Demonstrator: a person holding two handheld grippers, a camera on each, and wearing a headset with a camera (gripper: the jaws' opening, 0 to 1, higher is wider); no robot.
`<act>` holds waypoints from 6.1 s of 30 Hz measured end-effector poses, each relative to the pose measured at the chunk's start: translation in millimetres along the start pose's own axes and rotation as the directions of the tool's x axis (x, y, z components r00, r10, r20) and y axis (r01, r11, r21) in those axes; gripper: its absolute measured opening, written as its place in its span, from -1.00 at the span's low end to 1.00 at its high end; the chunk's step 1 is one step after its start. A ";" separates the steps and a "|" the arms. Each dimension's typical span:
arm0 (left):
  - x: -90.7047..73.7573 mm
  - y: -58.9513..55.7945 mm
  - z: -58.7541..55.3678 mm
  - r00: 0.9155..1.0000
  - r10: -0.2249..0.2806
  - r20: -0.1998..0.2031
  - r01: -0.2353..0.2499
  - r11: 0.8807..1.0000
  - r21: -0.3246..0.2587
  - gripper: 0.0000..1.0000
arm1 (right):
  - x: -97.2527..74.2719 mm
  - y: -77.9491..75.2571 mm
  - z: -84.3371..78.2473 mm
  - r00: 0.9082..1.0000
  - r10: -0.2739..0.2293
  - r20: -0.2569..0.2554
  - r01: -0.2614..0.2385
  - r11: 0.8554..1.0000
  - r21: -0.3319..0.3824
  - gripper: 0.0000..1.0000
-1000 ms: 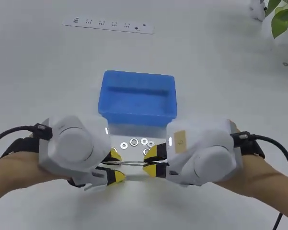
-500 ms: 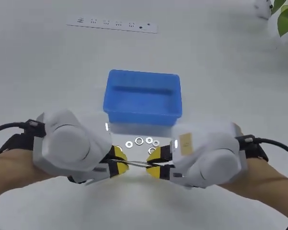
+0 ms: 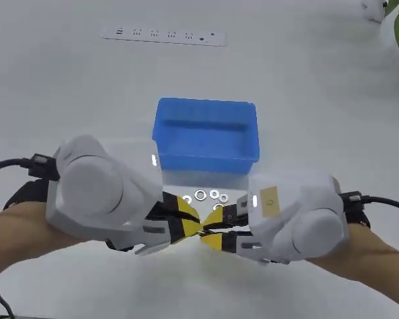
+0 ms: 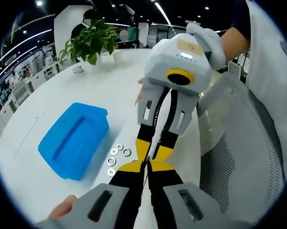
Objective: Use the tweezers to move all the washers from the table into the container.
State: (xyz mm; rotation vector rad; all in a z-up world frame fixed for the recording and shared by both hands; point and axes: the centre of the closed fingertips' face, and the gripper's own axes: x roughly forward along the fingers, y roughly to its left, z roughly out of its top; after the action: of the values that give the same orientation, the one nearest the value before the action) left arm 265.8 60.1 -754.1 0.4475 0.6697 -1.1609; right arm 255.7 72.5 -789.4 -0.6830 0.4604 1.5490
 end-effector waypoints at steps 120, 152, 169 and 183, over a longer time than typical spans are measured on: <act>-37.0 34.1 -6.3 0.996 0.064 0.054 -0.067 0.997 0.049 -0.82 | 38.0 -36.0 45.2 0.994 -0.040 0.102 0.040 0.999 -0.002 -0.77; -33.8 42.0 -7.5 0.996 0.070 0.048 -0.070 0.998 0.006 -0.82 | 35.6 -39.5 37.5 0.996 -0.027 0.086 0.023 0.999 0.048 -0.80; -42.2 40.1 -3.4 0.997 0.060 0.051 -0.060 0.998 0.006 -0.82 | 27.8 -40.1 41.7 0.996 -0.017 0.092 0.012 0.999 0.052 -0.80; -53.1 35.2 24.3 0.998 0.057 0.007 -0.057 0.991 0.123 -0.82 | 1.4 -44.8 57.5 0.991 -0.063 0.115 0.061 0.998 0.016 -0.81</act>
State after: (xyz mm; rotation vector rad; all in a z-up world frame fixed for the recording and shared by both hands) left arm 291.9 93.1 -700.5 0.5650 0.5805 -1.1525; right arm 291.4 115.8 -742.9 -0.5894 0.3581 1.5169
